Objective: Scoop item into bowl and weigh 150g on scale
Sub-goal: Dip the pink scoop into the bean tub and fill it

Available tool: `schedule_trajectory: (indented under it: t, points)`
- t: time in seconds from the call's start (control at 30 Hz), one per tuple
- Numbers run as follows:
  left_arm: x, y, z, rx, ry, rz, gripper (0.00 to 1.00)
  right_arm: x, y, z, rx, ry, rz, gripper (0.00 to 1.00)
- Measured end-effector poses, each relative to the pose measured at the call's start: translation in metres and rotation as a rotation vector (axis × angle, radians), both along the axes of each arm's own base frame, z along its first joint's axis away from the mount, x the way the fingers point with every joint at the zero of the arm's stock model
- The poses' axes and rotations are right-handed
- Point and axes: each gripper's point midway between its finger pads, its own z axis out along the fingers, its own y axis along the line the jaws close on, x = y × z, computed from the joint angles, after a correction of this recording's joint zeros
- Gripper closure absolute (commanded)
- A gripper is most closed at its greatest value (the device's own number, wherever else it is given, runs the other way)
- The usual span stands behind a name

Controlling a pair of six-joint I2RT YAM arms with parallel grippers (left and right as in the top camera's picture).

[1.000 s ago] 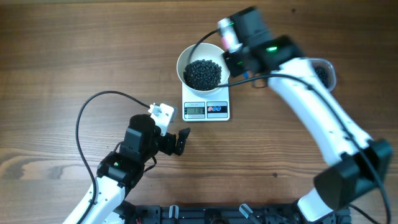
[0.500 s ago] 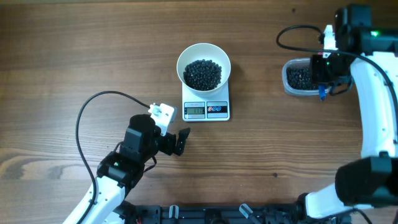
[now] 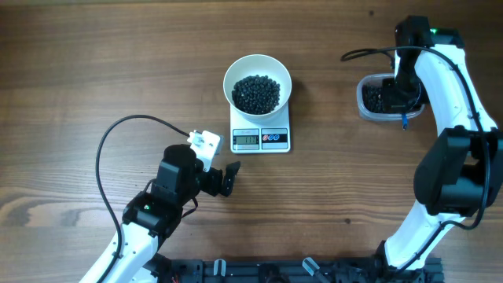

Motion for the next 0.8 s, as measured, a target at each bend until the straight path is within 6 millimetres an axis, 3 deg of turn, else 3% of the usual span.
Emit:
schedule_trajectory:
  t: [0.27,0.4,0.8]
  points:
    - [0.0,0.0,0.0,0.0,0.0,0.0,0.0,0.0,-0.007,0.001,-0.04,0.009,0.015,0.96]
    - [0.0,0.0,0.0,0.0,0.0,0.0,0.0,-0.002,-0.005,-0.013,-0.025,0.059,0.044,0.96]
    - [0.0,0.0,0.0,0.0,0.0,0.0,0.0,0.004,0.045,-0.024,0.282,0.044,0.126,0.96]
